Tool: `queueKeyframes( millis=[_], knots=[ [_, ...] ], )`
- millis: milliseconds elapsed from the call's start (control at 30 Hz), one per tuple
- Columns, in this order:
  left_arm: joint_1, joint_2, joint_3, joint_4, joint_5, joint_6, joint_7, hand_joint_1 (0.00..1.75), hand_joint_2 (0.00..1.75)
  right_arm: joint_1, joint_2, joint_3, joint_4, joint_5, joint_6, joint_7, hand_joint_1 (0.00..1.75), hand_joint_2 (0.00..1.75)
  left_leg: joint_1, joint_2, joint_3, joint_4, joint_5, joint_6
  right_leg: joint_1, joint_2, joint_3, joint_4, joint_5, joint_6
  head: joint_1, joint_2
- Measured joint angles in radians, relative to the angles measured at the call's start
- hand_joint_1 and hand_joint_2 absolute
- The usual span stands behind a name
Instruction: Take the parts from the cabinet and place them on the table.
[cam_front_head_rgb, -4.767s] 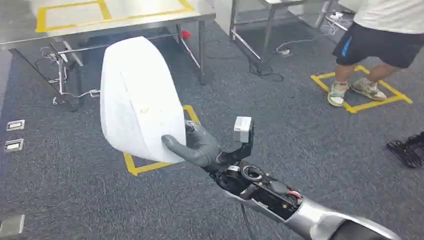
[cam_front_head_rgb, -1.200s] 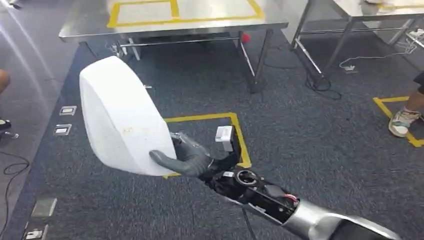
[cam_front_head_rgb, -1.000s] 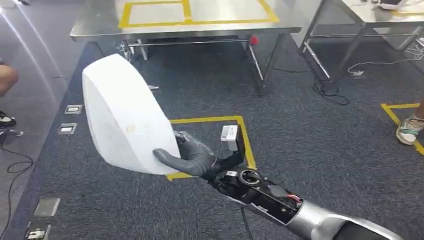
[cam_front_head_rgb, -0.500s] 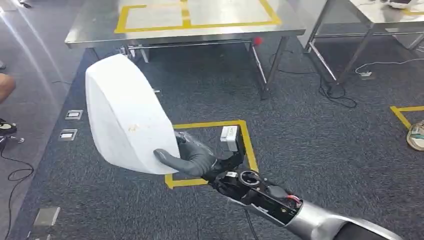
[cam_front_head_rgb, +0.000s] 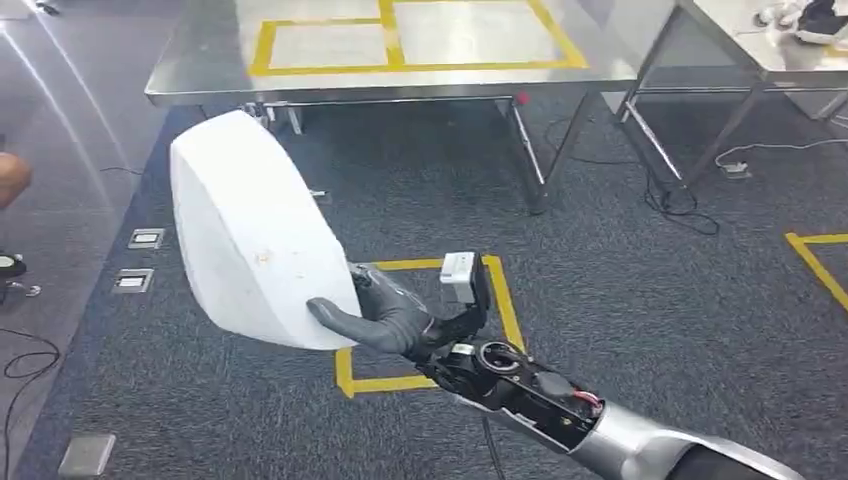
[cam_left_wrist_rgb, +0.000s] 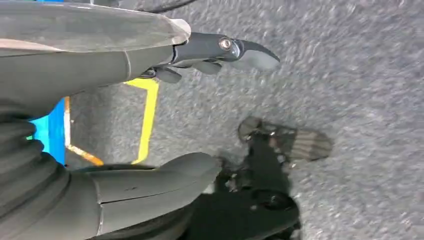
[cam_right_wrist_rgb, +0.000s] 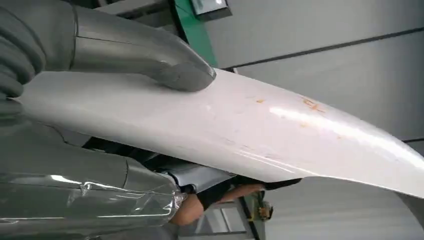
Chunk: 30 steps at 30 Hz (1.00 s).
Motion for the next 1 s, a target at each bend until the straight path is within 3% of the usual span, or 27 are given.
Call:
queueKeyframes(
  millis=[33,67,100,167,200,233,267,333,367,400,433,467,533,567,600,633,700,733,767,800,833,900,933,1000],
  knots=[
    [0.001,0.000,0.000,0.000,0.000,0.000,0.000,0.00,1.75,0.003,0.000,0.000,0.000,0.000,-0.002,0.000,1.75,1.75,-0.003,-0.001,0.010,0.000,-0.009,0.001,0.001,0.000,-0.035,0.041,-0.023,-0.002,0.004,0.000],
    [0.002,0.000,0.000,0.000,0.000,-0.001,0.000,0.00,1.75,0.004,0.000,0.000,0.000,0.000,-0.002,0.000,1.75,1.75,-0.006,-0.002,0.023,0.000,-0.019,0.002,0.002,0.000,-0.051,0.038,-0.021,-0.006,0.008,0.000],
    [0.003,0.000,0.000,0.000,0.000,-0.001,0.000,0.00,1.75,0.004,0.000,0.000,0.000,0.000,-0.002,0.000,1.75,1.75,-0.008,-0.003,0.034,0.000,-0.027,0.002,0.004,0.000,-0.051,0.009,-0.002,-0.011,0.011,0.000],
    [0.001,-0.002,0.000,0.000,0.002,-0.004,0.000,0.00,1.75,0.003,0.000,0.000,0.000,0.002,-0.002,0.000,1.75,1.75,-0.012,-0.006,0.076,-0.001,-0.054,0.003,0.018,0.002,-0.011,-0.165,0.132,-0.035,0.021,0.000],
    [0.005,-0.003,0.000,0.000,0.003,-0.004,0.000,0.00,1.75,0.003,0.000,0.000,0.000,0.004,-0.002,0.001,1.75,1.75,-0.011,-0.006,0.082,-0.005,-0.065,0.002,0.028,0.002,-0.002,-0.239,0.224,-0.049,0.025,0.000],
    [0.000,-0.005,0.000,0.000,0.003,-0.005,0.000,0.00,1.75,0.003,0.000,0.000,0.002,0.005,-0.002,0.000,1.75,1.75,-0.015,-0.010,0.091,0.000,-0.071,-0.003,0.033,0.004,-0.010,-0.247,0.208,-0.049,0.011,0.000],
    [-0.005,-0.005,0.000,0.000,0.005,-0.006,0.000,0.00,1.75,0.002,0.000,0.001,0.002,0.005,-0.001,0.002,1.75,1.75,-0.015,-0.010,0.085,-0.002,-0.076,-0.009,0.032,0.004,0.010,-0.253,0.210,-0.050,0.018,0.000],
    [-0.003,-0.006,0.000,0.000,0.007,-0.006,0.000,0.00,1.75,0.000,0.000,0.000,0.001,0.008,0.000,0.001,1.75,1.75,-0.016,-0.008,0.097,-0.006,-0.072,-0.017,0.031,0.002,0.018,-0.266,0.216,-0.053,0.021,0.000],
    [-0.003,-0.002,0.000,0.000,0.008,-0.006,0.000,0.00,1.75,0.000,0.004,0.000,-0.001,0.010,0.002,0.000,1.75,1.75,-0.015,-0.008,0.097,-0.002,-0.083,-0.020,0.018,0.004,0.039,-0.285,0.221,-0.056,0.021,0.000],
    [-0.004,-0.004,0.000,0.000,0.009,-0.005,0.000,0.00,1.75,-0.001,0.005,0.000,-0.001,0.010,0.003,0.001,1.75,1.75,-0.015,-0.006,0.086,0.034,-0.078,-0.023,0.020,0.004,0.052,-0.296,0.221,-0.056,0.022,0.000],
    [-0.004,-0.005,0.000,0.000,0.009,-0.005,0.000,0.00,1.75,-0.002,0.005,0.000,-0.001,0.010,0.003,0.001,1.75,1.75,-0.015,-0.006,0.058,0.078,-0.082,-0.026,0.017,0.003,0.058,-0.301,0.220,-0.057,0.019,0.000],
    [-0.007,-0.006,0.000,0.000,0.009,-0.005,0.000,0.00,1.75,-0.005,0.007,0.002,-0.001,0.010,0.003,0.001,1.75,1.75,-0.009,-0.005,-0.018,0.192,-0.110,-0.036,0.015,0.001,0.067,-0.307,0.215,-0.059,0.005,0.000],
    [-0.005,-0.006,0.000,0.000,0.010,-0.005,0.000,0.00,1.75,-0.001,0.007,0.002,-0.001,0.011,0.003,0.001,1.75,1.75,-0.003,-0.005,-0.121,0.322,-0.178,-0.047,0.011,0.001,0.080,-0.308,0.201,-0.059,0.000,0.000],
    [-0.003,-0.006,0.000,0.000,0.010,-0.005,0.000,0.00,1.75,-0.001,0.007,0.002,0.000,0.011,0.003,0.001,1.75,1.75,0.001,-0.005,-0.149,0.336,-0.184,-0.050,0.010,0.002,0.088,-0.308,0.194,-0.058,-0.003,0.000],
    [-0.001,-0.005,0.000,0.000,0.010,-0.004,0.000,0.00,1.75,-0.001,0.007,0.003,0.000,0.011,0.003,0.001,1.75,1.75,0.004,-0.004,-0.156,0.311,-0.165,-0.054,0.007,0.004,0.099,-0.308,0.185,-0.055,-0.009,0.000],
    [-0.001,-0.003,0.000,0.000,0.010,-0.004,0.000,0.00,1.75,-0.001,0.007,0.003,0.000,0.011,0.003,0.001,1.75,1.75,0.007,-0.004,-0.144,0.249,-0.117,-0.056,0.005,0.005,0.111,-0.308,0.176,-0.051,-0.014,0.000],
    [-0.002,-0.001,0.000,0.000,0.010,-0.004,0.000,0.00,1.75,-0.002,0.008,0.003,0.000,0.011,0.003,0.001,1.75,1.75,0.014,-0.001,-0.075,0.051,0.031,-0.063,0.000,0.005,0.137,-0.308,0.153,-0.039,-0.021,0.000],
    [-0.001,-0.003,0.000,0.000,0.010,-0.004,0.000,0.00,1.75,-0.002,0.008,0.003,0.000,0.011,0.003,0.001,1.75,1.75,0.016,0.006,-0.065,-0.005,0.067,-0.066,0.003,0.005,0.134,-0.305,0.144,-0.032,-0.028,0.000],
    [-0.004,-0.003,0.000,0.000,0.010,-0.004,0.000,0.00,1.75,-0.002,0.008,0.003,0.000,0.011,0.003,0.002,1.75,1.75,0.010,0.011,-0.063,0.003,0.018,-0.050,0.006,0.008,0.140,-0.304,0.134,-0.025,-0.035,0.000],
    [-0.004,-0.004,0.000,0.000,0.010,-0.004,0.000,0.00,1.75,-0.003,0.008,0.004,0.000,0.011,0.003,0.003,1.75,1.75,0.007,0.008,-0.058,0.003,0.043,-0.042,0.007,0.005,0.135,-0.308,0.122,-0.018,-0.030,0.000],
    [-0.001,-0.003,0.000,0.000,0.010,-0.004,0.000,0.00,1.75,-0.002,0.008,0.004,0.000,0.011,0.003,0.002,1.75,1.75,0.012,0.004,-0.058,0.001,0.045,-0.035,0.008,0.006,0.154,-0.293,0.127,-0.011,-0.025,0.000],
    [-0.001,-0.003,0.000,0.000,0.010,-0.004,0.000,0.00,1.75,-0.002,0.008,0.004,0.000,0.011,0.003,0.002,1.75,1.75,0.010,0.005,-0.037,-0.001,0.040,-0.022,0.002,0.003,0.157,-0.294,0.109,-0.003,-0.018,0.000],
    [-0.002,-0.003,0.000,0.000,0.010,-0.004,0.000,0.00,1.75,-0.004,0.008,0.004,0.000,0.011,0.003,0.001,1.75,1.75,0.009,0.004,-0.027,-0.001,0.033,-0.014,0.000,0.001,0.140,-0.244,0.093,0.000,-0.012,0.000],
    [-0.003,0.000,0.000,0.000,0.010,-0.004,0.000,0.00,1.75,-0.003,0.008,0.004,0.000,0.011,0.003,0.001,1.75,1.75,0.005,0.005,-0.017,-0.001,0.021,-0.007,0.001,0.001,0.042,-0.069,0.030,0.005,0.000,0.000]
  ],
)
